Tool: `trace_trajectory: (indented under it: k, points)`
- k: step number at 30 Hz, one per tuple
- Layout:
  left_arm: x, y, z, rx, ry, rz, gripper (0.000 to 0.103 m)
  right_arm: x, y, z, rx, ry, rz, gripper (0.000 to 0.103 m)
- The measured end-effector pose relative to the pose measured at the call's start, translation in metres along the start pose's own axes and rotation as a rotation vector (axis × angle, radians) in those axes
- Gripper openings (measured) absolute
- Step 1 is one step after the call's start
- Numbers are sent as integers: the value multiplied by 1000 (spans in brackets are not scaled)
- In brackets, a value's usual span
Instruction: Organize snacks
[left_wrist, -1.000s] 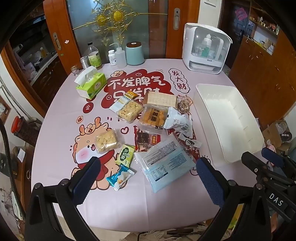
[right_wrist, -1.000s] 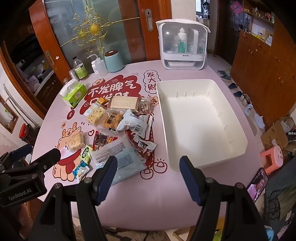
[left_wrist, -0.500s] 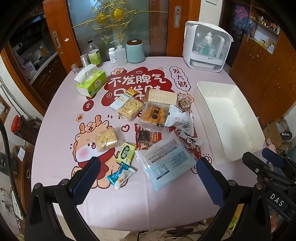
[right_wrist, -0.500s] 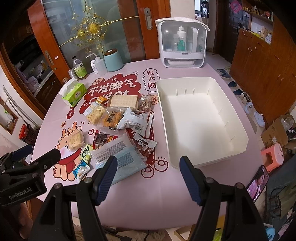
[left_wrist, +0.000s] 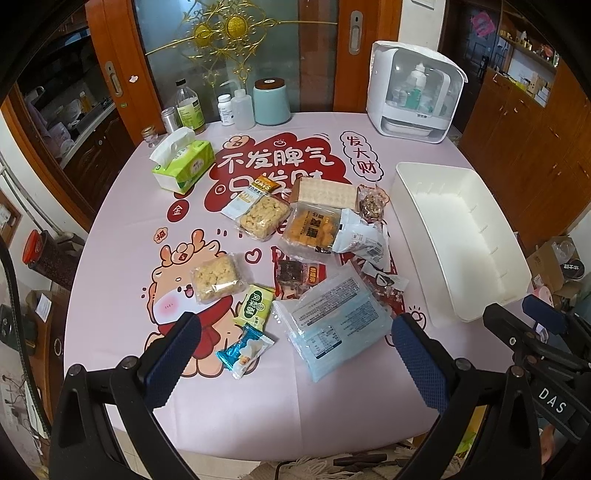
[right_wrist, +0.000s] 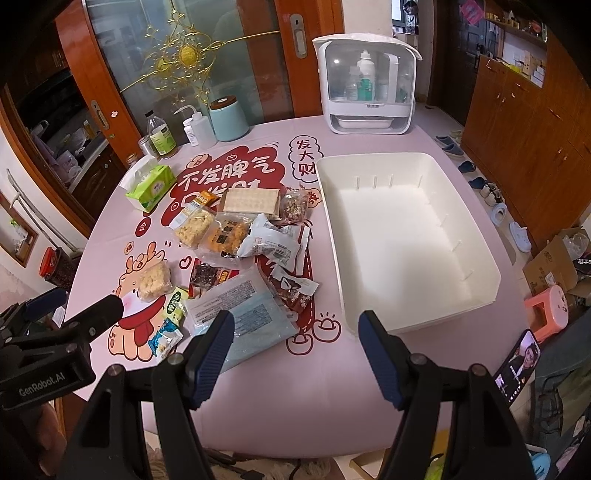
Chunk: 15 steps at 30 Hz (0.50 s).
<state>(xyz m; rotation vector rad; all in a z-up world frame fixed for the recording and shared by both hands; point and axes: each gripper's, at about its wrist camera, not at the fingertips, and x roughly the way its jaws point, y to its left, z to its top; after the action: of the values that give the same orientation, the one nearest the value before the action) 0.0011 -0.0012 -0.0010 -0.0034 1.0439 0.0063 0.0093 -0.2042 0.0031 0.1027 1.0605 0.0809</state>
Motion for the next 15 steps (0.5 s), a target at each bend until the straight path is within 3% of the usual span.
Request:
trace_trajectory:
  k: [15]
  points:
    - [3, 3, -1, 2, 5, 0, 102, 1, 2, 0, 3, 3, 0, 70]
